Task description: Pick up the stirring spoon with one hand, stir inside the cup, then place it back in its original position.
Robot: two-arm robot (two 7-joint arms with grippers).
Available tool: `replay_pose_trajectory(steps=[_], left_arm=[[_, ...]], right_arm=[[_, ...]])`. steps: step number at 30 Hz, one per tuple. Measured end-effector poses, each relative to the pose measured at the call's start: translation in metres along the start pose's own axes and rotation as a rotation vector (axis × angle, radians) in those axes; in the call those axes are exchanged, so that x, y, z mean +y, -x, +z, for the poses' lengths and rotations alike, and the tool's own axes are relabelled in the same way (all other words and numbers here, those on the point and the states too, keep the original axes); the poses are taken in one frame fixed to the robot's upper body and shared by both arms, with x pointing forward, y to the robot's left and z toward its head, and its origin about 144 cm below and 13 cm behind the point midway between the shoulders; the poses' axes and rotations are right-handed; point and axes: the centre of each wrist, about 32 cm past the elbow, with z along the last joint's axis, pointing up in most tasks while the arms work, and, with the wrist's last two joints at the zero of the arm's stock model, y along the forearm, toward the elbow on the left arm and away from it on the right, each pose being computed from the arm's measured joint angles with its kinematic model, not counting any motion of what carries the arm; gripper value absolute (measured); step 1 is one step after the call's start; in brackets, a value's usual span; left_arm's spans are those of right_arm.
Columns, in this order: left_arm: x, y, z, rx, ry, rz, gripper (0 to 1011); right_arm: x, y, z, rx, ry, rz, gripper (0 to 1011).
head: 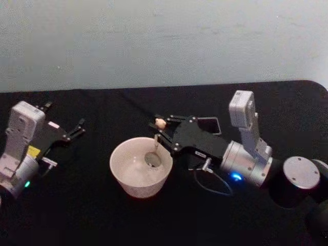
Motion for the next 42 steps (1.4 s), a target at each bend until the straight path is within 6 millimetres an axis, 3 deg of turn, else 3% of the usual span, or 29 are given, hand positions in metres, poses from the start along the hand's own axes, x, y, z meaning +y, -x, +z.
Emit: replay_pose_trajectory(steps=[11,22,32,42], left_arm=[[0.0,0.0,0.0,0.0,0.0,0.0,1001],[0.0,0.0,0.0,0.0,0.0,0.0,1001],[0.0,0.0,0.0,0.0,0.0,0.0,1002],[0.0,0.0,0.0,0.0,0.0,0.0,1002]], right_arm=[[-0.012,0.017,0.002,0.022,0.009,0.074,207],[0.005,0.032,0.002,0.05,-0.011,0.139,207],[0.024,0.021,-0.003,0.031,-0.01,0.07,207],[0.022,0.01,-0.005,0.022,-0.001,0.016,207]])
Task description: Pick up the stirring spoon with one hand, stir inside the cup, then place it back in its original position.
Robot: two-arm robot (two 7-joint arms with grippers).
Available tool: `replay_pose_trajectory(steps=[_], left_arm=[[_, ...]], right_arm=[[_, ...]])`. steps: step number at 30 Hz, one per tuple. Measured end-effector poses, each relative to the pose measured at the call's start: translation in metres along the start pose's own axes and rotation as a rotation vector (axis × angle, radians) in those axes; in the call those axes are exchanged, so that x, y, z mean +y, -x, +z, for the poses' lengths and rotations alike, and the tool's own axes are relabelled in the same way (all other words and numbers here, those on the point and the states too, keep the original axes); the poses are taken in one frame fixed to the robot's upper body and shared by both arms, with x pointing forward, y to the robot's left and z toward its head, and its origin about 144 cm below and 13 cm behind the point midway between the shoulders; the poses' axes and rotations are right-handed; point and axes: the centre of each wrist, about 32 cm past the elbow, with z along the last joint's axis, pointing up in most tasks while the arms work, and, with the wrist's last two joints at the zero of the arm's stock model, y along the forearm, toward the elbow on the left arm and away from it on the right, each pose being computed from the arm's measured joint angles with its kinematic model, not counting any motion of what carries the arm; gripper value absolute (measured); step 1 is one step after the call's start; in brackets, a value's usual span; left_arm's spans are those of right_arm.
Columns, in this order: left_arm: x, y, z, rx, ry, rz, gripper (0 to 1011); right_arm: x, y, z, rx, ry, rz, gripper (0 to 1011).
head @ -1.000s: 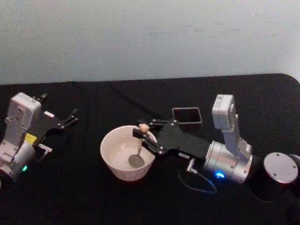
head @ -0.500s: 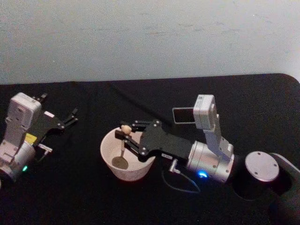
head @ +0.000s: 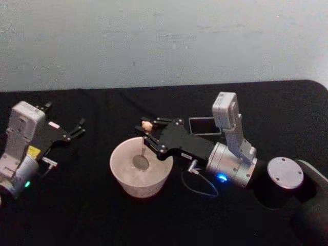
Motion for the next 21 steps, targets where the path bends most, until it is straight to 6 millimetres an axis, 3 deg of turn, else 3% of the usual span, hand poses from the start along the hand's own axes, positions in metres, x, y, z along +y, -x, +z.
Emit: replay_pose_trajectory(steps=[21], left_arm=[[0.0,0.0,0.0,0.0,0.0,0.0,1001]], right_arm=[[-0.018,-0.008,0.002,-0.011,0.011,-0.042,207]])
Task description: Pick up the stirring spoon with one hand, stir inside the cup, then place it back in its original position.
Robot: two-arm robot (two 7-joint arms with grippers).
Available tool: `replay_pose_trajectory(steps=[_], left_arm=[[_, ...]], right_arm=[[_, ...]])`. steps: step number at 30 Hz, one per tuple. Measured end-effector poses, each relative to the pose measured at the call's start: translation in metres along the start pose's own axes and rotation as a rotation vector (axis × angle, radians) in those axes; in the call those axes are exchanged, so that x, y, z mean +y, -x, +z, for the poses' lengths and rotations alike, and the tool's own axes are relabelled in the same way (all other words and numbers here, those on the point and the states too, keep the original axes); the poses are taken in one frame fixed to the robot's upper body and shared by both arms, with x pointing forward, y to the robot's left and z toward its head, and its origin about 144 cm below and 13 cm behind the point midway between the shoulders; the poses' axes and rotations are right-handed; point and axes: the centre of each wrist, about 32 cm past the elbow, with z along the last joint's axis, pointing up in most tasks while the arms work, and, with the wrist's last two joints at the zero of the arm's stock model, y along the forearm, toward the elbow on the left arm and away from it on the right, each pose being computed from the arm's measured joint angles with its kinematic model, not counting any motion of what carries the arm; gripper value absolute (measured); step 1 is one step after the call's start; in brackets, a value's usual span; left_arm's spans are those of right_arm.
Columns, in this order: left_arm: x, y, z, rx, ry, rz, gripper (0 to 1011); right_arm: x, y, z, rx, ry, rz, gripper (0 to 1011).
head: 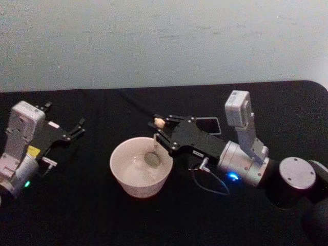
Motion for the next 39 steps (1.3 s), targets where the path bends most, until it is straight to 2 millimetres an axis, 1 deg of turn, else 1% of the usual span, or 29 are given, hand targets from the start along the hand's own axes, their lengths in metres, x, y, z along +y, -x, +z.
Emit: replay_pose_trajectory(steps=[5,9,13,17,22,27,32,39], left_arm=[[0.0,0.0,0.0,0.0,0.0,0.0,1001],[0.0,0.0,0.0,0.0,0.0,0.0,1001],[0.0,0.0,0.0,0.0,0.0,0.0,1001],[0.0,0.0,0.0,0.0,0.0,0.0,1001],[0.0,0.0,0.0,0.0,0.0,0.0,1001],[0.0,0.0,0.0,0.0,0.0,0.0,1001],[0.0,0.0,0.0,0.0,0.0,0.0,1001],[0.0,0.0,0.0,0.0,0.0,0.0,1002]], right_arm=[[-0.01,0.003,0.003,0.006,-0.001,0.011,207],[-0.018,0.009,0.004,0.017,0.002,0.032,207],[-0.022,0.017,0.003,0.031,0.01,0.058,207],[-0.023,0.025,0.004,0.046,0.011,0.091,207],[-0.017,0.032,0.003,0.057,0.007,0.119,207],[-0.003,0.035,0.001,0.067,-0.004,0.122,207],[0.011,0.03,0.0,0.06,-0.018,0.093,207],[0.019,0.018,-0.003,0.041,-0.012,0.05,207]])
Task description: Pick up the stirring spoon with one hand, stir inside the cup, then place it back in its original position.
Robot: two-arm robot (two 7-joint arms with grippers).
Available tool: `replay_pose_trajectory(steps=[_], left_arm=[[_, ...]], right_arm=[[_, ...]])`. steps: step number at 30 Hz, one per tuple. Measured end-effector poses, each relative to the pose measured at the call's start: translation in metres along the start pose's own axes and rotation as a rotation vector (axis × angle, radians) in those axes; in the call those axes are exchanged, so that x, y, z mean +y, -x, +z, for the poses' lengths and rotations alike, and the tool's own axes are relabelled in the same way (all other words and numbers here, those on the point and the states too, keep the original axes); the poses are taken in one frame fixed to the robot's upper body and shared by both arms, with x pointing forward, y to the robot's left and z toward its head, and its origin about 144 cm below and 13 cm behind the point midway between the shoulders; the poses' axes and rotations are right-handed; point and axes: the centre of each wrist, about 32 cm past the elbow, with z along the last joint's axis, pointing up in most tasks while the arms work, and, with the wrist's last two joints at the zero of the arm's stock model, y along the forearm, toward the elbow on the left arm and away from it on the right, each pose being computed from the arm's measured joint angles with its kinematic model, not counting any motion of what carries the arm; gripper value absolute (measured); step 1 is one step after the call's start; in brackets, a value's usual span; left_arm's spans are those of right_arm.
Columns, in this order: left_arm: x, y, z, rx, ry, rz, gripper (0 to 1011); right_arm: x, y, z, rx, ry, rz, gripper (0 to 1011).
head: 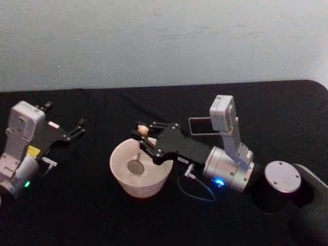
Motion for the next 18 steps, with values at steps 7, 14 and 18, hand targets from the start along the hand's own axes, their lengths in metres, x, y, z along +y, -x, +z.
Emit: replay_pose_trajectory(steps=[7,14,18], left_arm=[[0.0,0.0,0.0,0.0,0.0,0.0,1001],[0.0,0.0,0.0,0.0,0.0,0.0,1001],[0.0,0.0,0.0,0.0,0.0,0.0,1001]], right_arm=[[-0.0024,-0.0064,-0.0008,-0.008,0.006,-0.023,207],[-0.0051,-0.008,-0.0018,-0.011,0.009,-0.029,207],[-0.006,-0.0082,-0.002,-0.011,0.01,-0.032,207]])
